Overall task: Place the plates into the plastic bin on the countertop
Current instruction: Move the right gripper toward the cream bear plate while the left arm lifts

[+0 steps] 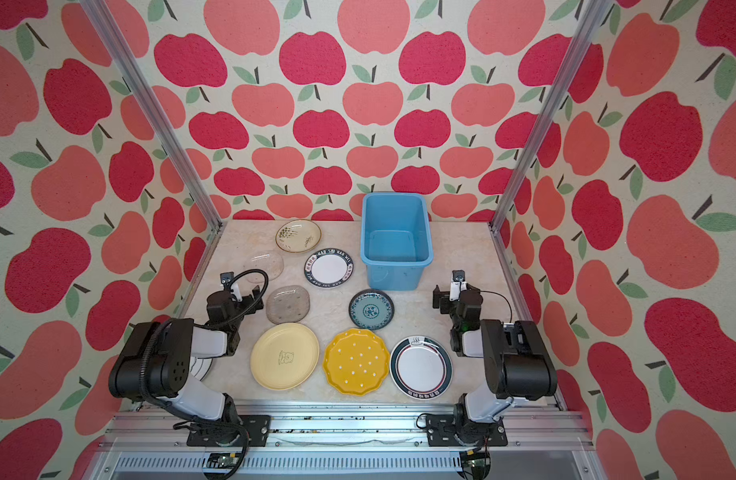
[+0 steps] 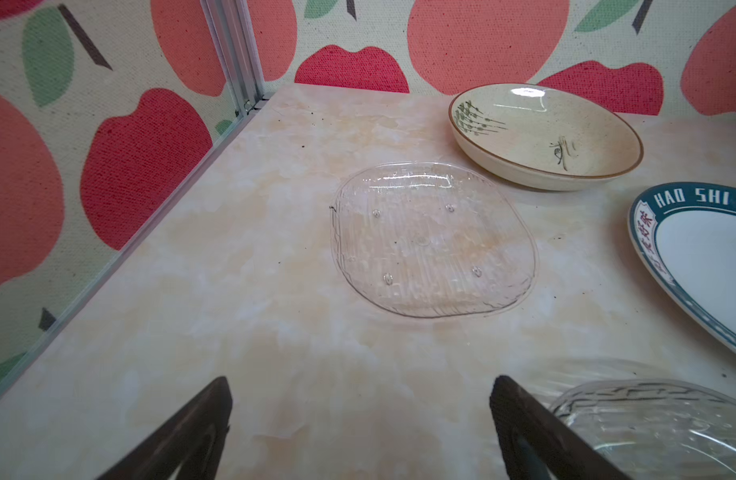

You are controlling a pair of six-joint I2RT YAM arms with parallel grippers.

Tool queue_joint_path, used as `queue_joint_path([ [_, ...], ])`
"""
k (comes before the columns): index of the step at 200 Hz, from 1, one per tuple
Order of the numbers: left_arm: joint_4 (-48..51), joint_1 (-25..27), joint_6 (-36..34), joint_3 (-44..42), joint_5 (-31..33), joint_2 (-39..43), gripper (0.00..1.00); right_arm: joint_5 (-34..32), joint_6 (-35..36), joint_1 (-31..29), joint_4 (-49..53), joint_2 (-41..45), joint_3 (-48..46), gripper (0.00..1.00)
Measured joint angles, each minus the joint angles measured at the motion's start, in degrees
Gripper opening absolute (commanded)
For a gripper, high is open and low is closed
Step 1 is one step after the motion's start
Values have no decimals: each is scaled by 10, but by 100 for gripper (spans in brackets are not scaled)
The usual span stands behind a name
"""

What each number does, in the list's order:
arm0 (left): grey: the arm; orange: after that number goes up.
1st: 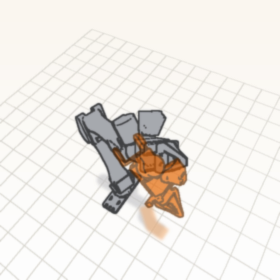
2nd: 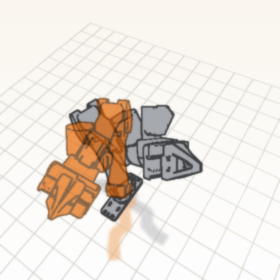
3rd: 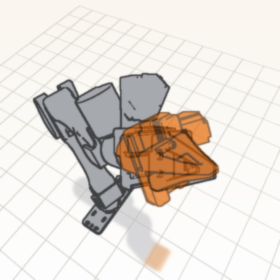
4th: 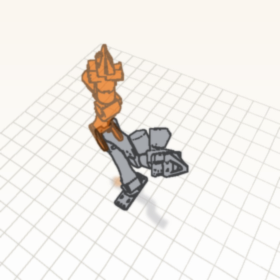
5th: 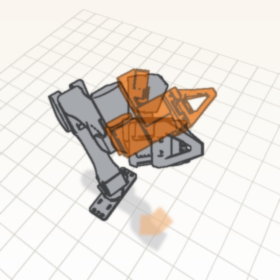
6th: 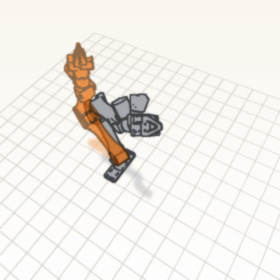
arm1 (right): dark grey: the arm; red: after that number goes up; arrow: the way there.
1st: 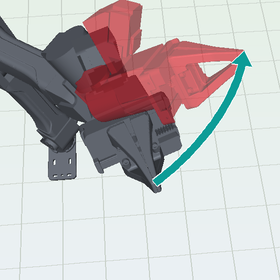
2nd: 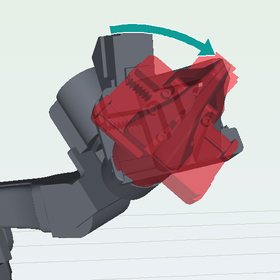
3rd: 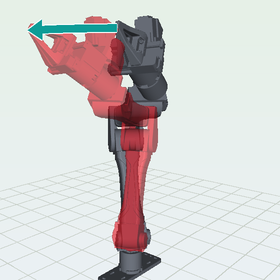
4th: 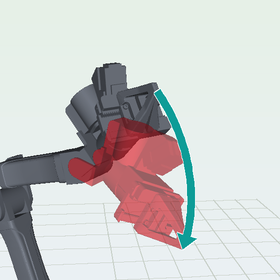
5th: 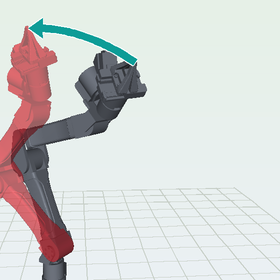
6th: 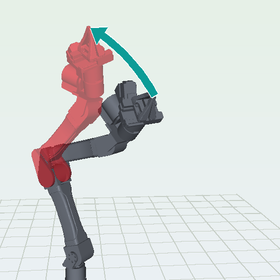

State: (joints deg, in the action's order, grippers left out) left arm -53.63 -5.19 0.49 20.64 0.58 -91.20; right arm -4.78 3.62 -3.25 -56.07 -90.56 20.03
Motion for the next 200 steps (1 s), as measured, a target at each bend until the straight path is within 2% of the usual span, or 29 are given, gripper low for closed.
queue_joint_path([
  [119,0,0,0,0,0,0,99,-1,0,0,0,0,0,99],
  [142,14,0,0,0,7,11,99,-12,-3,0,43,17,14,99],
  [158,45,1,0,0,12,48,99,-14,-4,0,79,47,28,99],
  [174,108,7,6,4,22,127,99,-18,-11,0,123,110,34,99],
  [185,173,10,21,19,30,196,99,-23,-30,0,156,168,35,99],
  [200,314,10,87,74,48,296,99,-36,-101,6,234,264,51,99],
])
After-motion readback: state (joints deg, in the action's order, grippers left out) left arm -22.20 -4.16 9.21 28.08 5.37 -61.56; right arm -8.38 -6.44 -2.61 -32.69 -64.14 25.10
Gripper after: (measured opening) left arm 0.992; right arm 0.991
